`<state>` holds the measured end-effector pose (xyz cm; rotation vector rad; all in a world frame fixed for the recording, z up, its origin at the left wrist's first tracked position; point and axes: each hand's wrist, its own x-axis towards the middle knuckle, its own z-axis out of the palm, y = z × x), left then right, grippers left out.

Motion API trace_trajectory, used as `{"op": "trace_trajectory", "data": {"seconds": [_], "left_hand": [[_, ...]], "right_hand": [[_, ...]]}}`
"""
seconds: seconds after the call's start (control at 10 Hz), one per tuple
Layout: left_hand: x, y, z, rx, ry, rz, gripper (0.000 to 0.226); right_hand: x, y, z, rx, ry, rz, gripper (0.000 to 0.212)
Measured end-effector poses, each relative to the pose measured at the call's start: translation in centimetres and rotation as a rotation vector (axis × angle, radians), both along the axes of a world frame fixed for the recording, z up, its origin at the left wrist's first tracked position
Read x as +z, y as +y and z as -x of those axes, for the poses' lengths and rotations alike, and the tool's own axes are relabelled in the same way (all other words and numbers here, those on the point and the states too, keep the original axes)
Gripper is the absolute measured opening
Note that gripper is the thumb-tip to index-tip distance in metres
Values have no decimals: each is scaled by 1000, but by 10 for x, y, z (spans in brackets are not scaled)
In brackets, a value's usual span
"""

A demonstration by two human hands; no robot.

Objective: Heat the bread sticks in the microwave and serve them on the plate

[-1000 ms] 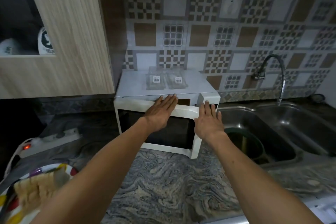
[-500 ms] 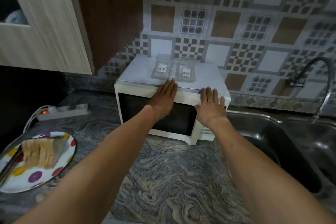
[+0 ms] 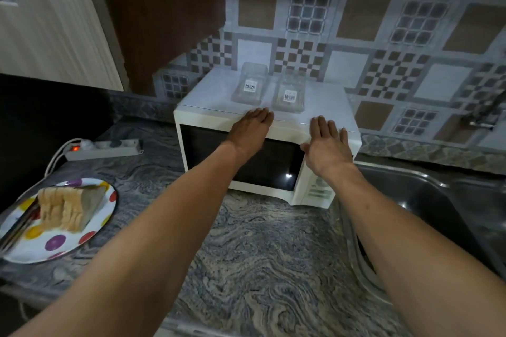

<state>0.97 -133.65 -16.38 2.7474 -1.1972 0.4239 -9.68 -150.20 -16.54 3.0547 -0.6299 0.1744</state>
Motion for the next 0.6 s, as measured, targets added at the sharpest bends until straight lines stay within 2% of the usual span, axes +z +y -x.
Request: {"op": "trace_trajectory", "data": {"seconds": [0.2, 0.3, 0.4, 0.6], "left_hand": [[5, -6, 1, 47, 27, -28, 63], [14, -10, 8, 109, 65, -88, 73], [26, -3, 23, 134, 149, -184, 82], [24, 43, 51, 70, 201, -350, 80]], "right_hand": [[9, -4, 1, 27, 62, -33, 76], [28, -9, 7, 78, 137, -106, 86], [49, -7, 27, 54, 200, -273, 88], [42, 16, 78, 53, 201, -287, 89]]}}
